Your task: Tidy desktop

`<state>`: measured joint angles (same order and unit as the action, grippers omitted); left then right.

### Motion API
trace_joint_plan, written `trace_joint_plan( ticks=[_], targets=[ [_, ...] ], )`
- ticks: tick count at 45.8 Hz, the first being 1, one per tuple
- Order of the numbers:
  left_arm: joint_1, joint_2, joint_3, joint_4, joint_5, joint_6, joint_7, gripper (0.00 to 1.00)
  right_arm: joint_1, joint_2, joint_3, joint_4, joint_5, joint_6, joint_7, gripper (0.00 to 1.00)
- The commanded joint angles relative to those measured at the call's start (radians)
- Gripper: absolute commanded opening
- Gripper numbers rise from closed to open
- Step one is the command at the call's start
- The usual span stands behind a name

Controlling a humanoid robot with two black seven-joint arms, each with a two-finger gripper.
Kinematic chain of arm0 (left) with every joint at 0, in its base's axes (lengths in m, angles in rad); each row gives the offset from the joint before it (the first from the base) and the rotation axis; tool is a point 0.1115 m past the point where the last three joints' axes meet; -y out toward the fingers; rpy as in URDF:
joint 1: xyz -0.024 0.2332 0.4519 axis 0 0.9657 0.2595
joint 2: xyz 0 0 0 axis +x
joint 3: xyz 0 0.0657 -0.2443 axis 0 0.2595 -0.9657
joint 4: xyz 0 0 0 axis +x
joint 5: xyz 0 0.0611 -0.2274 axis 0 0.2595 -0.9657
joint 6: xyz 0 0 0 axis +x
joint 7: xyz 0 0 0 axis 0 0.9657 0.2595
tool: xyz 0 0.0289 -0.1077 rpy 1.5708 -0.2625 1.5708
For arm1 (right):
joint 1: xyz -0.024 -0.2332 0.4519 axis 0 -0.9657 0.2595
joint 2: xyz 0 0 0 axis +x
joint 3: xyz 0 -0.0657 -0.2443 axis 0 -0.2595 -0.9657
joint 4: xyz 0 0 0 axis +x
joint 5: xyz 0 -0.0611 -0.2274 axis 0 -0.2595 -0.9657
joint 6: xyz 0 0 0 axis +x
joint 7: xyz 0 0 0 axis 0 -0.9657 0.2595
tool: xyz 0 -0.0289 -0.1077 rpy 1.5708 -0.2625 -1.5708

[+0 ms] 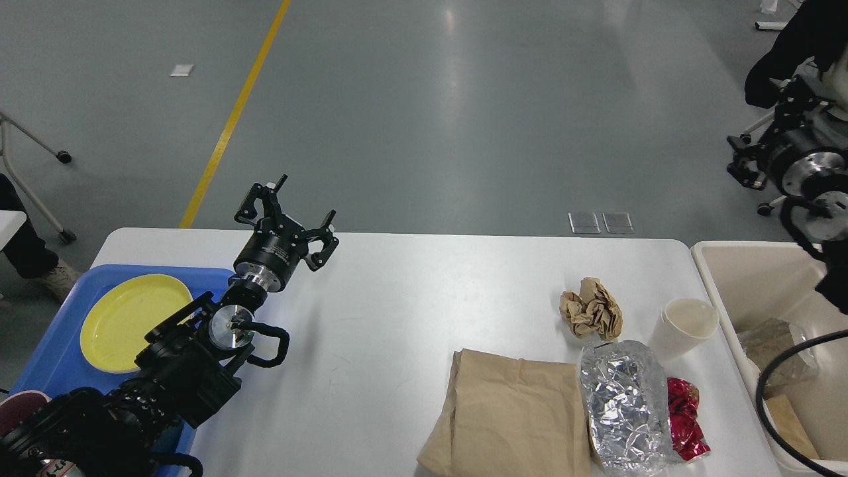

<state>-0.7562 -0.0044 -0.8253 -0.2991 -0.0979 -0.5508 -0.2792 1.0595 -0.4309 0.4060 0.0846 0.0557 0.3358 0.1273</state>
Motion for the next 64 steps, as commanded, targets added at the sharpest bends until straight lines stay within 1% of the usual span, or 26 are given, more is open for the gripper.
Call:
trace_joint_plan(
  ticks=[1,9,15,21,27,30,33,37,41,43,44,45,49,58,61,64],
  targets=[
    [0.000,0.000,0.000,0.000,0.000,0.000,0.000,0.98,0.028,-0.098,-0.226,0.004,0.001,0.002,0.002,1.00],
    [0.000,0.000,0.000,0.000,0.000,0.000,0.000,0.98,0.100,-0.219,-0.508,0.032,0.001,0.003,0.002,1.00],
    [0.000,0.000,0.000,0.000,0.000,0.000,0.000,0.98,0.227,-0.239,-0.768,0.020,0.003,0.002,0.002,1.00],
    [0.000,0.000,0.000,0.000,0.000,0.000,0.000,0.98,0.359,-0.255,-1.090,0.023,-0.010,0.003,0.006,1.00],
    [0.000,0.000,0.000,0.000,0.000,0.000,0.000,0.98,0.488,-0.223,-1.418,0.032,-0.069,0.026,0.006,1.00],
    [0.000,0.000,0.000,0.000,0.000,0.000,-0.002,0.98,0.537,-0.174,-1.559,0.024,-0.121,0.074,0.005,1.00],
    [0.000,0.000,0.000,0.000,0.000,0.000,0.000,0.98,0.589,-0.141,-1.653,0.030,-0.164,0.135,0.005,1.00],
    [0.000,0.000,0.000,0.000,0.000,0.000,0.000,0.98,0.661,-0.120,-1.696,0.038,-0.227,0.248,0.008,1.00],
    [0.000,0.000,0.002,0.000,0.000,0.002,-0.002,0.98,0.727,-0.085,-1.707,0.078,-0.309,0.366,0.009,1.00],
    [0.000,0.000,0.000,0.000,0.000,0.000,-0.002,0.98,0.760,-0.068,-1.708,0.105,-0.371,0.403,0.009,1.00],
    [0.000,0.001,0.000,0.000,0.000,0.000,-0.002,0.98,0.772,-0.062,-1.708,0.121,-0.405,0.413,0.009,1.00],
    [0.000,0.000,0.000,0.000,0.000,0.002,-0.002,0.98,0.808,-0.055,-1.710,0.189,-0.480,0.420,0.009,1.00],
    [0.000,0.000,0.000,0.000,0.000,0.000,0.000,0.98,0.879,-0.045,-1.714,0.341,-0.551,0.430,0.009,1.00],
    [0.000,0.000,0.000,0.000,0.000,0.000,-0.002,0.98,0.981,-0.049,-1.716,0.691,-0.556,0.471,0.005,1.00],
    [0.000,0.000,0.000,0.000,0.000,0.000,-0.002,0.98,0.970,-0.061,-1.710,0.773,-0.556,0.468,0.005,1.00],
    [0.000,0.000,0.000,0.000,0.000,0.000,-0.002,0.98,0.944,-0.083,-1.704,0.823,-0.554,0.454,0.005,1.00]
  ],
)
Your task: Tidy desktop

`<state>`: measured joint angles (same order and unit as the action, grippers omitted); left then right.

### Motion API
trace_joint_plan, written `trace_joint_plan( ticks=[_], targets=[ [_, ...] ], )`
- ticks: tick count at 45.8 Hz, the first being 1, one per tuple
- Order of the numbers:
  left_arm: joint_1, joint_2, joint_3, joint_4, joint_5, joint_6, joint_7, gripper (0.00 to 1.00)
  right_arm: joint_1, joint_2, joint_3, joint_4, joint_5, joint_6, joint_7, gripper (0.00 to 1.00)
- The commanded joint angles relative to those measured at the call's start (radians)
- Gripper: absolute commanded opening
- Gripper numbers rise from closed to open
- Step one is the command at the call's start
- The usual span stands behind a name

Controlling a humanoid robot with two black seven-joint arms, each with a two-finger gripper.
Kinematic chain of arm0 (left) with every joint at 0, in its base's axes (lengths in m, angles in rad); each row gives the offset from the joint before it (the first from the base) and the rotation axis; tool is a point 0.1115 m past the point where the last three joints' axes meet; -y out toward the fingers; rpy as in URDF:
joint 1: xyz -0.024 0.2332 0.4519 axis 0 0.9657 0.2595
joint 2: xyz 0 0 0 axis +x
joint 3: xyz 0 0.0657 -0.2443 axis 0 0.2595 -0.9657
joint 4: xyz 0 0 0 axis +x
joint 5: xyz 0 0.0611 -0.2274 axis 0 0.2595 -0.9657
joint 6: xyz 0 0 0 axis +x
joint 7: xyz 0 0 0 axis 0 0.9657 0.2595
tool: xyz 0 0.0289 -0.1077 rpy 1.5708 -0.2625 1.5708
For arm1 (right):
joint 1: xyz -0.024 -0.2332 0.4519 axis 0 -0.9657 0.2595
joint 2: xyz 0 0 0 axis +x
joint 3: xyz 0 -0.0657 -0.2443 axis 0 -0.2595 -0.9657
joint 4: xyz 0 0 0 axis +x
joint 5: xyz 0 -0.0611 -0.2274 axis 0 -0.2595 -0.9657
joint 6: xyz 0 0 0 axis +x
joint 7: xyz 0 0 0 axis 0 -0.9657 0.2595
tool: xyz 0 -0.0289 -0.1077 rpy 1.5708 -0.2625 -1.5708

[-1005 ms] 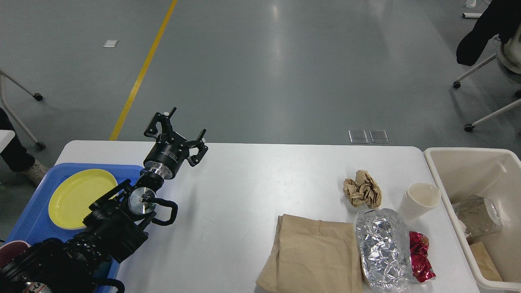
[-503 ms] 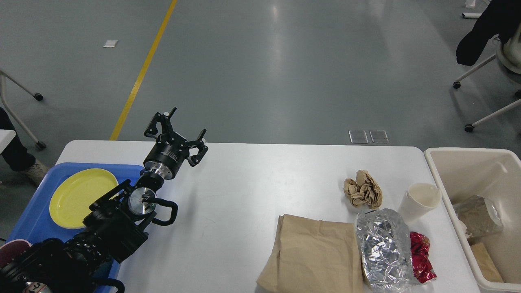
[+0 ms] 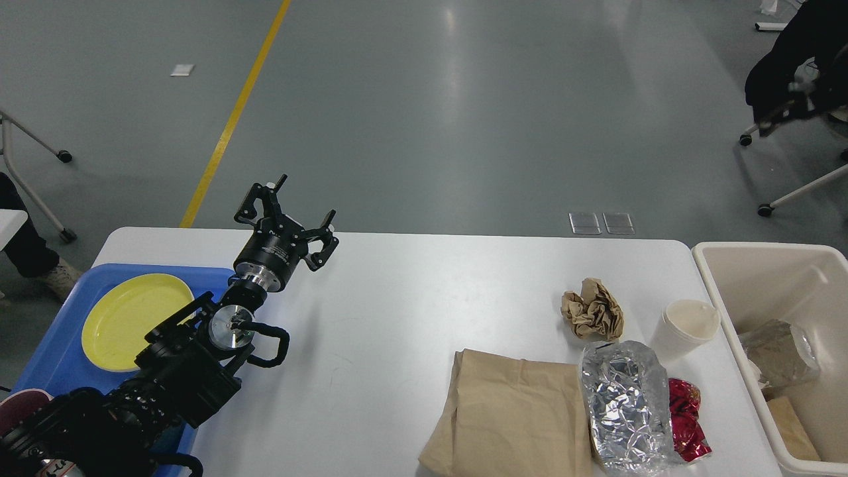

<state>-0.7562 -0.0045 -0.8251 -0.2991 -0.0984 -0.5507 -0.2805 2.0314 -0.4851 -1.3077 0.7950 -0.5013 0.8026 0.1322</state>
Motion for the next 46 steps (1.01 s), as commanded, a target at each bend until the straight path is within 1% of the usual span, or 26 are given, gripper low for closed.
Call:
trace_joint_plan(
  ticks=[1,6,9,18,24,28,36,42,46],
  targets=[
    [0.000,0.000,0.000,0.000,0.000,0.000,0.001,0.98,-0.043,-0.033,0.011,0.122,0.004,-0.014,0.000,1.00],
    [0.000,0.000,0.000,0.000,0.000,0.000,0.001,0.98,-0.140,-0.040,0.041,0.124,0.016,-0.037,0.000,1.00],
    [0.000,0.000,0.000,0.000,-0.001,0.000,0.001,0.98,-0.216,-0.044,0.062,0.122,0.029,-0.069,0.000,1.00],
    [0.000,0.000,0.000,0.000,0.000,0.000,0.001,0.98,-0.416,-0.058,0.087,0.109,0.098,-0.218,0.000,1.00],
    [0.000,0.000,0.000,0.000,0.000,0.000,0.001,0.98,-0.511,-0.059,0.111,0.072,0.101,-0.313,0.001,1.00],
    [0.000,0.000,0.000,0.000,0.000,0.000,0.001,0.98,-0.572,-0.066,0.137,0.052,0.101,-0.336,0.001,1.00],
    [0.000,0.000,0.000,0.000,0.000,0.000,0.001,0.98,-0.620,-0.090,0.195,0.046,0.102,-0.342,0.000,1.00],
    [0.000,0.000,0.000,0.000,0.000,0.000,0.001,0.98,-0.669,-0.110,0.260,0.046,0.101,-0.391,0.000,1.00],
    [0.000,0.000,0.000,0.000,0.000,0.000,0.001,0.98,-0.675,-0.109,0.265,0.046,0.102,-0.410,0.000,1.00]
  ],
)
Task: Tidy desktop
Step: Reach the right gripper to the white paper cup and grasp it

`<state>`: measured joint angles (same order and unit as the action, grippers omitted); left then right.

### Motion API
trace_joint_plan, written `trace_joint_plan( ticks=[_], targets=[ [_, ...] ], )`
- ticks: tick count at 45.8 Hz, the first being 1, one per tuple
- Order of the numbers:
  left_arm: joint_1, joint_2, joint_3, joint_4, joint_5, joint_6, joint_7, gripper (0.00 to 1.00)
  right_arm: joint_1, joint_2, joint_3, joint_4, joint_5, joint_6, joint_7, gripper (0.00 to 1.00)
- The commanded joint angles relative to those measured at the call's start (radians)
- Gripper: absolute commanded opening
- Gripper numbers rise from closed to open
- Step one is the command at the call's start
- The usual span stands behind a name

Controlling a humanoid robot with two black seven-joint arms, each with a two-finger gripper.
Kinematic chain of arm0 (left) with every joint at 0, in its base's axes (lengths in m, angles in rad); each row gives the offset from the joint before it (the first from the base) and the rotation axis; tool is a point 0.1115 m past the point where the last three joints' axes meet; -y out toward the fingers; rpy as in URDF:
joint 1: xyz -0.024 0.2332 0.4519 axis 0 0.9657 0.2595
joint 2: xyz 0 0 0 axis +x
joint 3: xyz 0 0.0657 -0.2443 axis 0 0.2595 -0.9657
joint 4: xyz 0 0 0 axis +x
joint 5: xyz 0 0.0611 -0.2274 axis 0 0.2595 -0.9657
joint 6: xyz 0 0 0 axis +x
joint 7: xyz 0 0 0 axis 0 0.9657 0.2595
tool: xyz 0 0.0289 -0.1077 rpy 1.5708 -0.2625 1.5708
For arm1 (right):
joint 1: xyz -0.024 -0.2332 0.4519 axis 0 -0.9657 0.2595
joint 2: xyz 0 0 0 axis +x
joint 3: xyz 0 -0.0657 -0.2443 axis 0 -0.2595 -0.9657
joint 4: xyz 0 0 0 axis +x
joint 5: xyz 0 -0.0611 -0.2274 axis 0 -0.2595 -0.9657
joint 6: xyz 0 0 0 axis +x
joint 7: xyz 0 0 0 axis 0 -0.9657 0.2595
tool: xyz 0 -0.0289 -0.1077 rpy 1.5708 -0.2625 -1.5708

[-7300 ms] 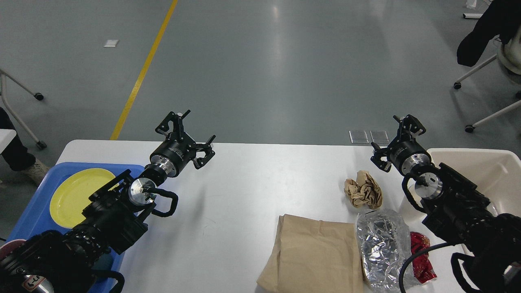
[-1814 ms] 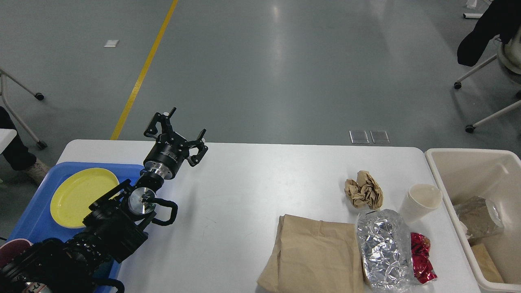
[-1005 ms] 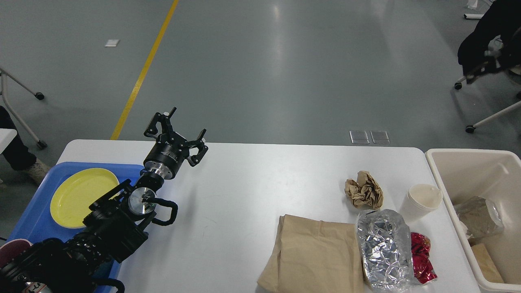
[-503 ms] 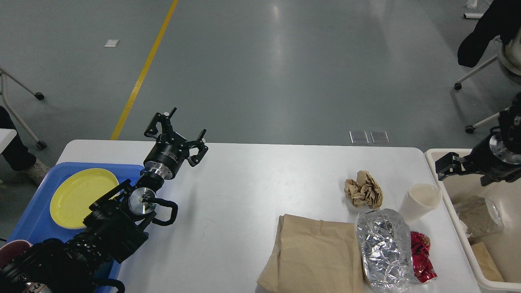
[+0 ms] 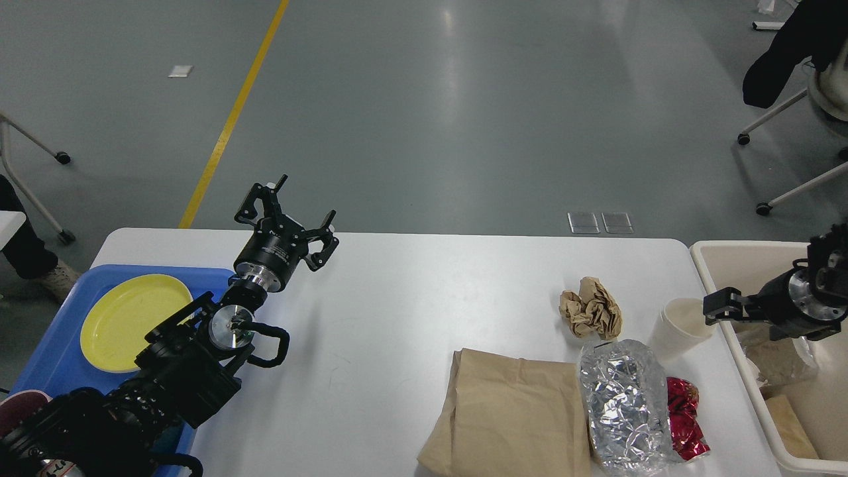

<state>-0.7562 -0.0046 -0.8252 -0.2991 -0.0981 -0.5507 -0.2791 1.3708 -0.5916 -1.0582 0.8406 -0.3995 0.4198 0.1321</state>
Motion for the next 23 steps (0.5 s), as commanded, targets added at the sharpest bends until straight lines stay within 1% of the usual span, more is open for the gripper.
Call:
trace_joint_plan(
  ticks=[1,12,18,23],
  targets=[
    [0.000,0.000,0.000,0.000,0.000,0.000,0.000,0.98,-0.015,0.001,0.015,0.000,0.001,-0.030,0.000,1.00],
    [0.000,0.000,0.000,0.000,0.000,0.000,0.000,0.98,-0.019,0.009,0.035,-0.018,0.001,-0.068,0.000,1.00],
    [0.000,0.000,0.000,0.000,0.000,0.000,0.000,0.98,-0.067,0.024,0.052,-0.032,0.022,-0.093,0.001,1.00],
    [0.000,0.000,0.000,0.000,0.000,0.000,0.000,0.98,-0.116,0.029,0.076,-0.046,0.067,-0.142,0.001,1.00]
  ],
)
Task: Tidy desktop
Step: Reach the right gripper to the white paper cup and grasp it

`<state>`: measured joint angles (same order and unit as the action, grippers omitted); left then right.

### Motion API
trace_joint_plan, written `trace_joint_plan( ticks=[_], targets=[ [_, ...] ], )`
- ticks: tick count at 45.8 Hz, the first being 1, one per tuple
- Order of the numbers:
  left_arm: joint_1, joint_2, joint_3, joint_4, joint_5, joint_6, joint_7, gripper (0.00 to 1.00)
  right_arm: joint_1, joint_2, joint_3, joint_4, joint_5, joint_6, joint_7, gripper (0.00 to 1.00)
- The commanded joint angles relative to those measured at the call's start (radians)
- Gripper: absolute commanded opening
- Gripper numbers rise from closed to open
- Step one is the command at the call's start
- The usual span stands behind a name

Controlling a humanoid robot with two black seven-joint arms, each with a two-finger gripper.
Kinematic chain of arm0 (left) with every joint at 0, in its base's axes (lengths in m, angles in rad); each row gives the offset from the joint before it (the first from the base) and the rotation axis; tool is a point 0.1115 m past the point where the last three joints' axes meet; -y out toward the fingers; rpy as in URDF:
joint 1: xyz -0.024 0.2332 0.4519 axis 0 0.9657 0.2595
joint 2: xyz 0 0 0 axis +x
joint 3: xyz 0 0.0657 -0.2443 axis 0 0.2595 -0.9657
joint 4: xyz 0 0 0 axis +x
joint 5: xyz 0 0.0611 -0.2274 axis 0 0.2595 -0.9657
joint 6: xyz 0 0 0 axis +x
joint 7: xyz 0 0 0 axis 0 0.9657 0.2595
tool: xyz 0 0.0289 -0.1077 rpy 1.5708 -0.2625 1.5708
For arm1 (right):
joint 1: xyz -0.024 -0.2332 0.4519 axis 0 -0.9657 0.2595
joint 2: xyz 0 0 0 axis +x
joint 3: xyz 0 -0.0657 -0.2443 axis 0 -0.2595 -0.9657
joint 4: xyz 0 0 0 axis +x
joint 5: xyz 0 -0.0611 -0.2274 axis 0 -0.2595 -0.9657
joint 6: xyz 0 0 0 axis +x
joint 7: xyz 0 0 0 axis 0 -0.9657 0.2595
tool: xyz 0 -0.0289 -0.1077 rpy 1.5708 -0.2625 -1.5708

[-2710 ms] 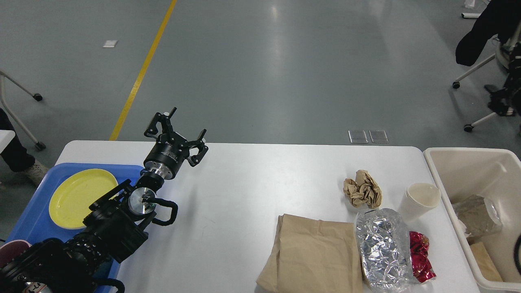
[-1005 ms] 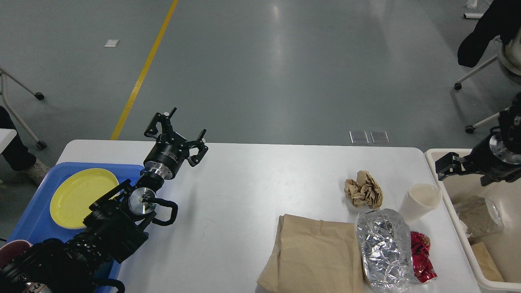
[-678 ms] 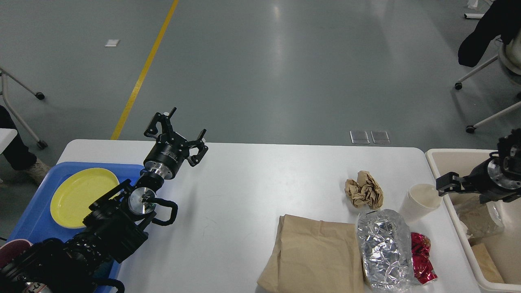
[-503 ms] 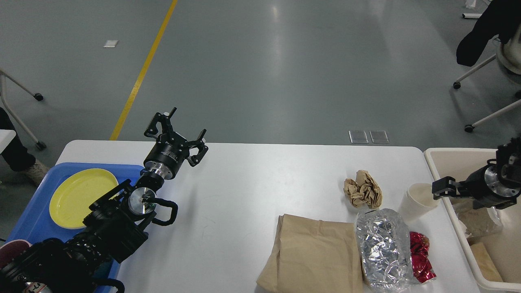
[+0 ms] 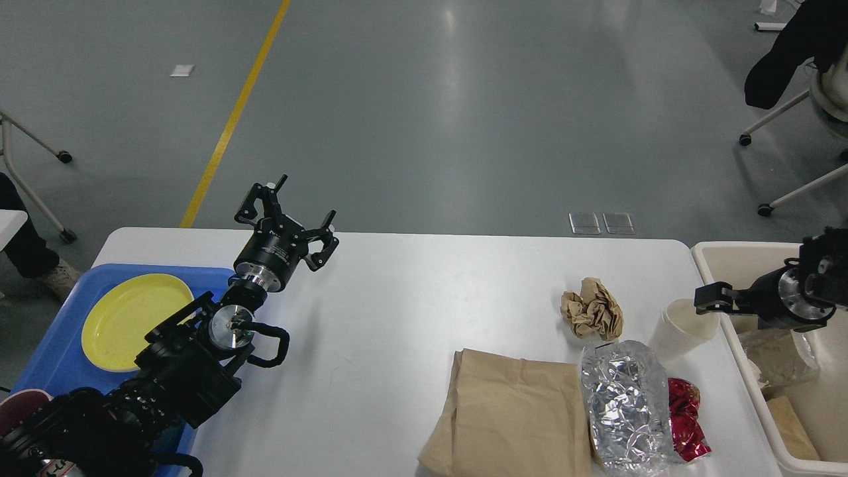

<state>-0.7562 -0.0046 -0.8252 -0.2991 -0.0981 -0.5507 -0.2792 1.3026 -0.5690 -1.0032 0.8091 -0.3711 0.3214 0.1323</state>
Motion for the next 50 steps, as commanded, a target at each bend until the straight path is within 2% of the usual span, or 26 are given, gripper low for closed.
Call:
trace_joint_plan(
  ticks=[1,11,14,17,21,25,26,28,39,50],
  targets=[
    [0.000,0.000,0.000,0.000,0.000,0.000,0.000,0.98,-0.058,0.008,0.026,-0.022,0.041,-0.051,0.001,1.00],
    [0.000,0.000,0.000,0.000,0.000,0.000,0.000,0.98,-0.100,0.032,0.051,-0.059,0.044,-0.080,0.001,0.98],
    [0.000,0.000,0.000,0.000,0.000,0.000,0.000,0.98,-0.101,0.032,0.051,-0.067,0.060,-0.102,0.000,0.93],
    [0.000,0.000,0.000,0.000,0.000,0.000,0.000,0.98,-0.112,0.032,0.051,-0.073,0.115,-0.120,0.000,0.79],
    [0.000,0.000,0.000,0.000,0.000,0.000,0.000,0.98,-0.129,0.032,0.049,-0.071,0.176,-0.114,-0.002,0.45],
    [0.000,0.000,0.000,0.000,0.000,0.000,0.000,0.98,-0.132,0.032,0.048,-0.068,0.182,-0.108,-0.005,0.19],
    [0.000,0.000,0.000,0.000,0.000,0.000,0.000,0.98,-0.132,0.032,0.048,-0.068,0.184,-0.108,-0.005,0.09],
    [0.000,0.000,0.000,0.000,0.000,0.000,0.000,0.98,-0.131,0.032,0.046,-0.065,0.189,-0.107,-0.005,0.01],
    [0.000,0.000,0.000,0.000,0.000,0.000,0.000,0.98,-0.109,0.017,0.043,-0.057,0.198,-0.067,-0.005,0.00],
    [0.000,0.000,0.000,0.000,-0.002,0.000,0.000,0.98,-0.054,-0.006,0.015,-0.053,0.198,0.123,-0.006,0.00]
  ],
)
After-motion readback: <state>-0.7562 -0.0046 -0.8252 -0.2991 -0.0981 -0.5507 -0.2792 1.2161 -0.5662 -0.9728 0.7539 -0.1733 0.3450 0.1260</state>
